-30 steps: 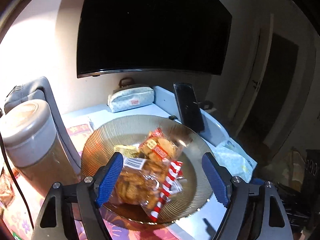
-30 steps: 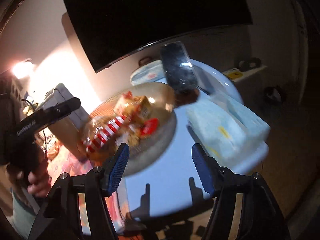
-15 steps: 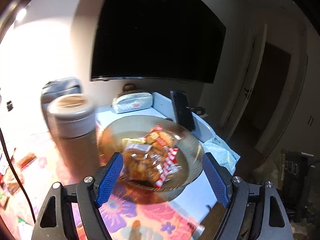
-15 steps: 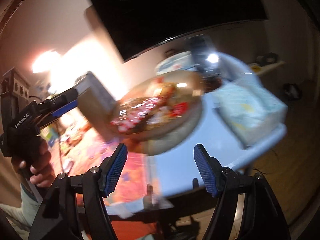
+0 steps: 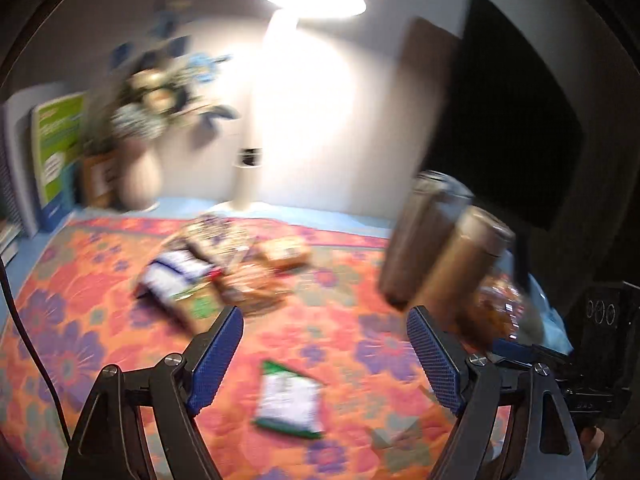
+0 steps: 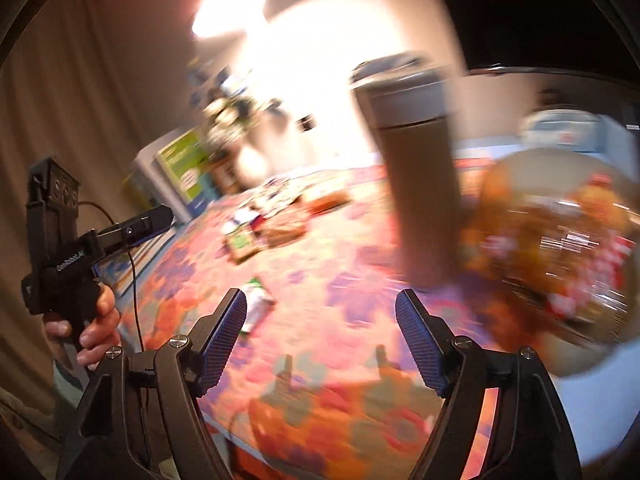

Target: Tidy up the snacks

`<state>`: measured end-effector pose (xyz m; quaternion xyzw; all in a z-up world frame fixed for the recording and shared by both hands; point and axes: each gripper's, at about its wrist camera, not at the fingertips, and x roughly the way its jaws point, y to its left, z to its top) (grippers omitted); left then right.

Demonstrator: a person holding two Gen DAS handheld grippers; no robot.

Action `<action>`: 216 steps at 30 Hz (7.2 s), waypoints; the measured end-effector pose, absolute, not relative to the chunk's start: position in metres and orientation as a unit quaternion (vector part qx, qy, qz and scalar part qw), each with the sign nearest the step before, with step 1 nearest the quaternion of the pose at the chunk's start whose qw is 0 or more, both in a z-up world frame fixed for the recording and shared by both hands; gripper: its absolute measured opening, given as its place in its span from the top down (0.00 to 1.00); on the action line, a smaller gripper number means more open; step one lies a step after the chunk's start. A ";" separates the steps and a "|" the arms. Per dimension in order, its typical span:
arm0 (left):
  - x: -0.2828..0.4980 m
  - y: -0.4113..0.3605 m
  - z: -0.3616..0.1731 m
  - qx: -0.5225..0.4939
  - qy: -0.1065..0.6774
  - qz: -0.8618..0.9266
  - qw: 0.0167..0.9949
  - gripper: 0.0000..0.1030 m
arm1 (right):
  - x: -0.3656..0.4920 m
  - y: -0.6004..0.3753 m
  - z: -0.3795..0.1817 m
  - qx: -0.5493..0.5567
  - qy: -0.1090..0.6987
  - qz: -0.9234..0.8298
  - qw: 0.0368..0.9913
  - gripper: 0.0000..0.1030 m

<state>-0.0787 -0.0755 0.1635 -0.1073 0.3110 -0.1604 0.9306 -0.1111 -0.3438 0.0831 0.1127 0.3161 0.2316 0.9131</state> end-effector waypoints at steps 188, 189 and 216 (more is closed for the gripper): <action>0.022 0.022 0.100 -0.109 0.384 -0.096 0.912 0.14 | 0.008 -0.216 0.077 0.045 0.420 0.244 0.873 0.27; 0.032 0.023 0.091 -0.102 0.392 -0.087 0.910 0.14 | 0.018 -0.213 0.071 0.040 0.425 0.239 0.872 0.27; 0.123 0.031 0.015 -0.100 0.431 -0.119 0.889 0.11 | 0.118 -0.162 0.008 -0.002 0.416 0.221 0.882 0.15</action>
